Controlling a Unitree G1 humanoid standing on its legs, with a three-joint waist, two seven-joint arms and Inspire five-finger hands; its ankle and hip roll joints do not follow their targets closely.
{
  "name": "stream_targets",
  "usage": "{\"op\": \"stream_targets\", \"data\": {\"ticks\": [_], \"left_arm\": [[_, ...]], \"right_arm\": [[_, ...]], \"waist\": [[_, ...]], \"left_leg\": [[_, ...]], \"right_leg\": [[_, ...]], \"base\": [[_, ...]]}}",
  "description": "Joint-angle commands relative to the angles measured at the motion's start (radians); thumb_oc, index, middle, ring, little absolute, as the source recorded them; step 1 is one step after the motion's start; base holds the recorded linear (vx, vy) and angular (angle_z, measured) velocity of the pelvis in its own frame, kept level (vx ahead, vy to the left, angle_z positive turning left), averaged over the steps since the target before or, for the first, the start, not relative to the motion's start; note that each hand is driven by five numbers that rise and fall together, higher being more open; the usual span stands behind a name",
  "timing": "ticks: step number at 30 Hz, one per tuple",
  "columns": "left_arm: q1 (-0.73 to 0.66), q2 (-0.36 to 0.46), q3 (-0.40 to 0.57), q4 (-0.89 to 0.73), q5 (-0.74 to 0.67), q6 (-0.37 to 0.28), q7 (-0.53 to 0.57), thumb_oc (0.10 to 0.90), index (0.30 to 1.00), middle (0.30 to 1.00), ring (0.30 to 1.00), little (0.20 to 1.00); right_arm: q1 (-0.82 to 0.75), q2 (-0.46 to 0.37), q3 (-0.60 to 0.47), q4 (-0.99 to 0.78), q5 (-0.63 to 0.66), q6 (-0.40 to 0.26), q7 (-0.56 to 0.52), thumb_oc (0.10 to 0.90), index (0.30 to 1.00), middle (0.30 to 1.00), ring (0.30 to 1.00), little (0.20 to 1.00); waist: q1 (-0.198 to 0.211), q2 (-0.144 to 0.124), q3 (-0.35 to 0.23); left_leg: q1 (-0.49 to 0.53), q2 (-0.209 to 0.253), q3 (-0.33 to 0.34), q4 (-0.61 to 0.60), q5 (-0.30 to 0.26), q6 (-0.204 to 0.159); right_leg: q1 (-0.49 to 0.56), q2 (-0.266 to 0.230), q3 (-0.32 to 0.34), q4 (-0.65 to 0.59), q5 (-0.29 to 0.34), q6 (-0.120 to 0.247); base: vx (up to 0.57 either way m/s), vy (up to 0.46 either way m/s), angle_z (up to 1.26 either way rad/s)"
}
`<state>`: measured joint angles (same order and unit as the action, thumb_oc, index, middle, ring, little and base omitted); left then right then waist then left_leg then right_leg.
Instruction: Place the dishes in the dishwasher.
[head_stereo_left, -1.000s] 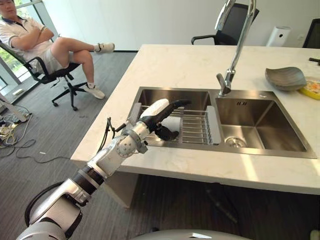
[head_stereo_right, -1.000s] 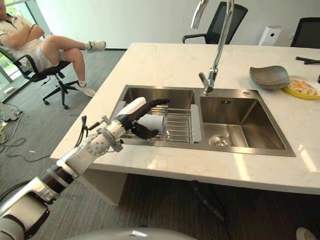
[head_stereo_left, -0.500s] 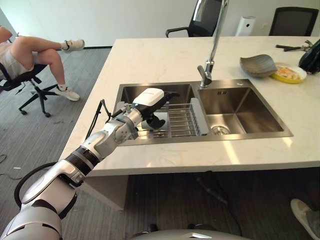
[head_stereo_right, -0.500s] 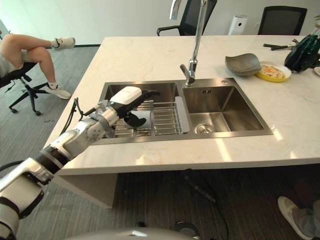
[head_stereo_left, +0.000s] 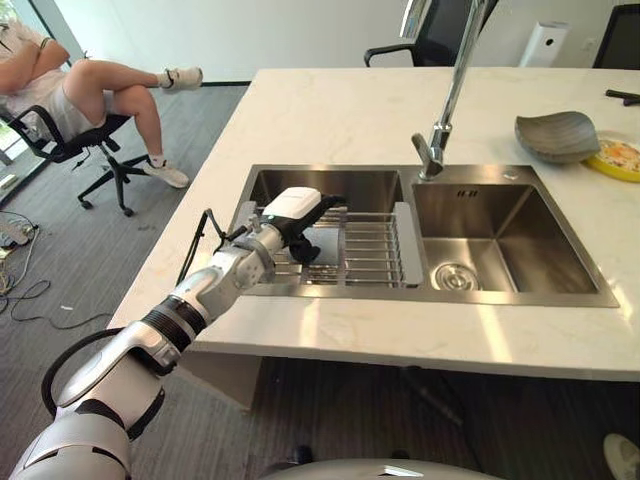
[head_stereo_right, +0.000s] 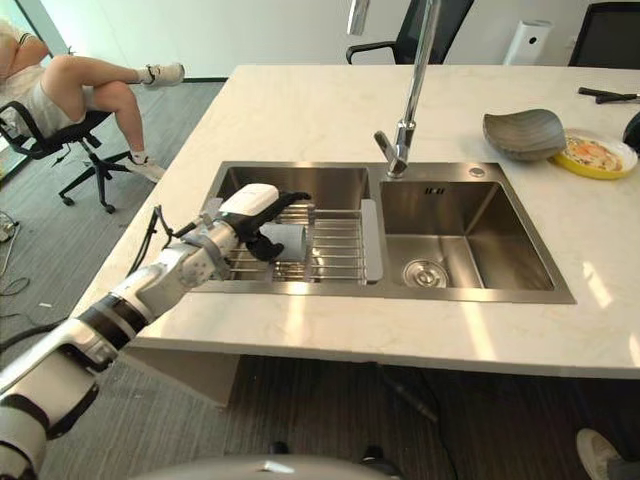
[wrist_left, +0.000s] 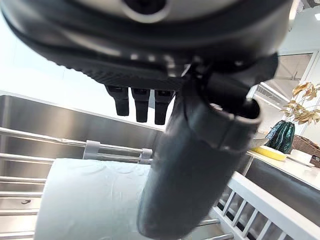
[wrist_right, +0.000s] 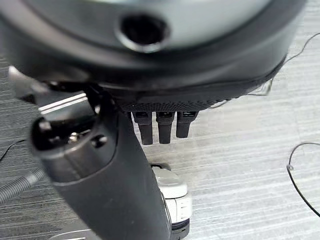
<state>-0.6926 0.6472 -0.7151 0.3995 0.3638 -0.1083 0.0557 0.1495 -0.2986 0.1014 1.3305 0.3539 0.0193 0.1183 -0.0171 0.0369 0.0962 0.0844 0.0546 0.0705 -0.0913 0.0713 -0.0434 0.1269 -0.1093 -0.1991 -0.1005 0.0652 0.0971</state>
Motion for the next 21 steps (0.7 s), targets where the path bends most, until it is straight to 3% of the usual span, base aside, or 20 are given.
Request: {"op": "stream_targets", "data": {"ticks": [1,12,21], "left_arm": [[-0.189,-0.009,0.059,0.072,-0.017,-0.026,0.045,0.8,0.9,0.9,0.9,0.9],[-0.219,-0.029,-0.005,0.173,-0.039,-0.003,-0.046,0.8,0.9,0.9,0.9,0.9],[-0.302,-0.066,-0.055,0.328,-0.021,0.024,-0.048,0.8,0.9,0.9,0.9,0.9]], "right_arm": [[-0.029,0.004,0.004,0.002,0.012,-0.032,0.0,0.8,0.9,0.9,0.9,0.9],[-0.01,-0.004,0.009,0.035,0.001,-0.016,0.006,0.8,0.9,0.9,0.9,0.9],[-0.021,-0.007,0.018,0.046,0.007,-0.006,0.011,0.8,0.9,0.9,0.9,0.9]], "waist": [[0.017,-0.03,-0.048],[0.004,0.003,-0.049],[-0.01,0.019,-0.042]], "left_leg": [[0.013,-0.005,-0.039,0.004,-0.075,-0.037],[0.026,-0.001,-0.035,0.004,-0.074,-0.04],[0.032,-0.005,-0.028,0.004,-0.081,-0.037]], "right_leg": [[-0.009,-0.072,0.01,0.013,-0.004,0.12],[0.008,-0.058,0.016,0.013,-0.025,0.106],[0.007,-0.06,0.026,0.013,-0.025,0.105]], "base": [[0.01,-0.043,0.03],[0.01,-0.016,0.01],[0.0,0.0,0.0]]}}
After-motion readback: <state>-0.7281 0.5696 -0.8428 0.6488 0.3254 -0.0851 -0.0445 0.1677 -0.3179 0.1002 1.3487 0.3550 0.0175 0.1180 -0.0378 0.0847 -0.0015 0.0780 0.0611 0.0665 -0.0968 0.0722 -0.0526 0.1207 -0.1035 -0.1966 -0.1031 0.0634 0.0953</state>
